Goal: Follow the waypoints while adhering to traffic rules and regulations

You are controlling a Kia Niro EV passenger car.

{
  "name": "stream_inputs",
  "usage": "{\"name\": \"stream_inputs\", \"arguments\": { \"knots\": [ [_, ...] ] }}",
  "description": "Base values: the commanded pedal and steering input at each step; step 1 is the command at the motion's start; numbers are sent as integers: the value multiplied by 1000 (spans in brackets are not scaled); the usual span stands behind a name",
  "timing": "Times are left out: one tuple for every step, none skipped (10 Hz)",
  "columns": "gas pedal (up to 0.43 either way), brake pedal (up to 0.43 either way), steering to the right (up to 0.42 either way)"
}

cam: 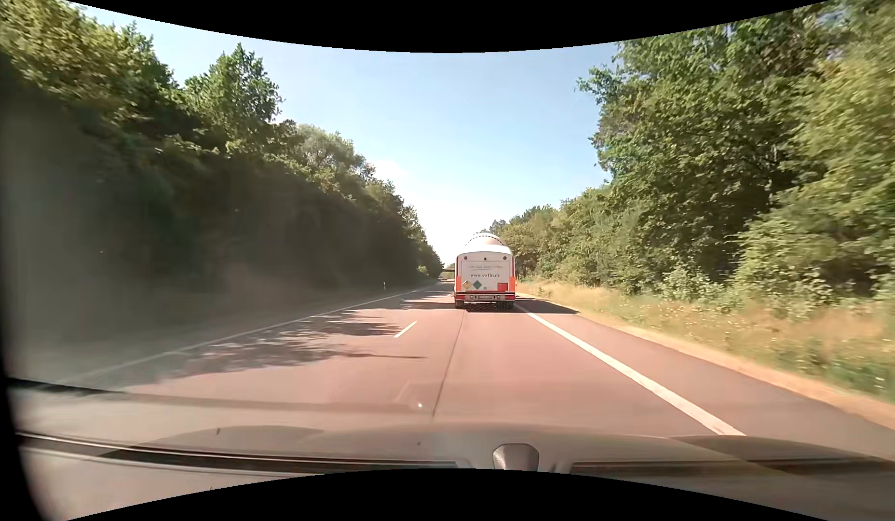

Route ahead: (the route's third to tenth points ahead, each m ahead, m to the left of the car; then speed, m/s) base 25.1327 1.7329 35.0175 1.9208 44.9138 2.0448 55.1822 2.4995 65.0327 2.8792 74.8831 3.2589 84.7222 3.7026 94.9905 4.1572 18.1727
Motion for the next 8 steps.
{"name": "stream_inputs", "arguments": {
  "knots": [
    [87, 6, 3],
    [98, 6, 3],
    [110, 6, 2],
    [110, 6, 3],
    [110, 6, 2],
    [118, 6, 1],
    [118, 6, 0],
    [118, 6, 0]
  ]
}}
